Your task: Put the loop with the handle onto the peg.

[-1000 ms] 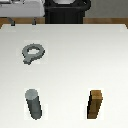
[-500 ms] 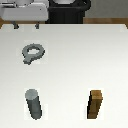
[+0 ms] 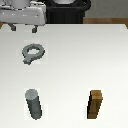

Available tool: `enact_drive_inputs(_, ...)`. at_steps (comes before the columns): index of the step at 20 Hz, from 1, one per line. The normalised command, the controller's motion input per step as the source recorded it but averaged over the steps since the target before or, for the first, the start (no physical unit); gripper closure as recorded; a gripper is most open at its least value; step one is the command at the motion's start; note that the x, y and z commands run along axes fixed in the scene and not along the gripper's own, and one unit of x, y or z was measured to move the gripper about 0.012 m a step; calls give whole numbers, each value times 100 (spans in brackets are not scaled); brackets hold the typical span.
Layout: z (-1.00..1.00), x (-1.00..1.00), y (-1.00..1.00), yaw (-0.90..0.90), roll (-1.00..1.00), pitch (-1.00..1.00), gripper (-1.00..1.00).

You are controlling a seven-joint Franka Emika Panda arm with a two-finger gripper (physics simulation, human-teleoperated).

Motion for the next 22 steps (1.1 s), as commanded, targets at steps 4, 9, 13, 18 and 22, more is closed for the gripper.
enact_drive_inputs(4, 0, 25, 0, 0, 0, 0, -100)
enact_drive_inputs(9, -60, 0, 0, 0, 0, 0, -100)
enact_drive_inputs(13, -75, 0, 0, 0, 0, 0, -100)
enact_drive_inputs(18, 0, 0, -20, 0, 0, 0, -100)
enact_drive_inputs(22, 0, 0, 0, 0, 0, 0, -100)
